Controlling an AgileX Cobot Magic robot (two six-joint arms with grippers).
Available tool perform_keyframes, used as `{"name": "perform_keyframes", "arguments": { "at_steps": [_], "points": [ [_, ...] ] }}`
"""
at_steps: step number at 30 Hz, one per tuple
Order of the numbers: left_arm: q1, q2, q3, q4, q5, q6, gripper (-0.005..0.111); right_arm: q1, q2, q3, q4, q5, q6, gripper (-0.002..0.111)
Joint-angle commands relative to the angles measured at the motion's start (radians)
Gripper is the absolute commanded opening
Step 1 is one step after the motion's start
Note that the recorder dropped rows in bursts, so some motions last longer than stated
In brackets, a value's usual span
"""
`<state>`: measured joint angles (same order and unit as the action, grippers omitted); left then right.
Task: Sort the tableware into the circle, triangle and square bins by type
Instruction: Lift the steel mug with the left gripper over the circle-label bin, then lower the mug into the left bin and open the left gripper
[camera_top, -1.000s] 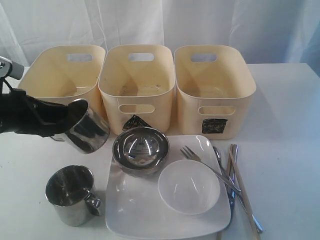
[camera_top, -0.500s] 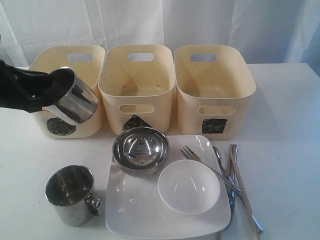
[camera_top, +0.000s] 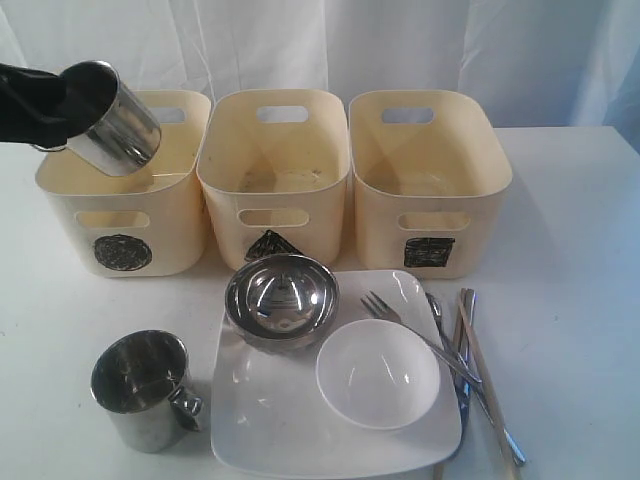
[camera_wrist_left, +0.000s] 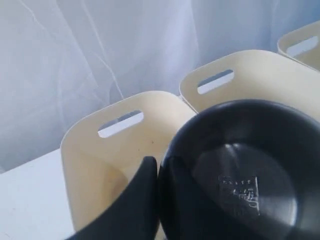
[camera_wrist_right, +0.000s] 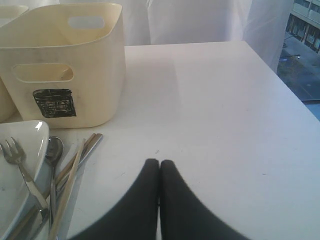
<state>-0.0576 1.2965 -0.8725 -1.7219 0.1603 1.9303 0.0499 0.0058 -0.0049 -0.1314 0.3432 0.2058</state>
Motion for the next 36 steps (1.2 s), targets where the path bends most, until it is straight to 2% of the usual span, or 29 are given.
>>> {"name": "perform_keyframes", "arguments": {
  "at_steps": [1,4,10,26,36],
  "points": [
    [-0.004,0.087,-0.075,-0.022,-0.019,0.007,0.0,-0.001,-0.006,0.005,0.002,-0.008,-0.007,0.0],
    [-0.004,0.196,-0.152,-0.022,-0.07,0.041,0.0,-0.001,-0.006,0.005,0.002,-0.008,-0.007,0.0],
    [-0.004,0.326,-0.222,-0.022,-0.072,0.041,0.0,-0.001,-0.006,0.005,0.002,-0.008,-0.007,0.0],
    [-0.004,0.437,-0.234,-0.022,-0.07,0.04,0.0,-0.001,-0.006,0.005,0.002,-0.008,-0.007,0.0],
    [-0.004,0.441,-0.234,-0.022,-0.061,0.04,0.0,-0.001,-0.006,0.005,0.002,-0.008,-0.007,0.0]
  ]
}}
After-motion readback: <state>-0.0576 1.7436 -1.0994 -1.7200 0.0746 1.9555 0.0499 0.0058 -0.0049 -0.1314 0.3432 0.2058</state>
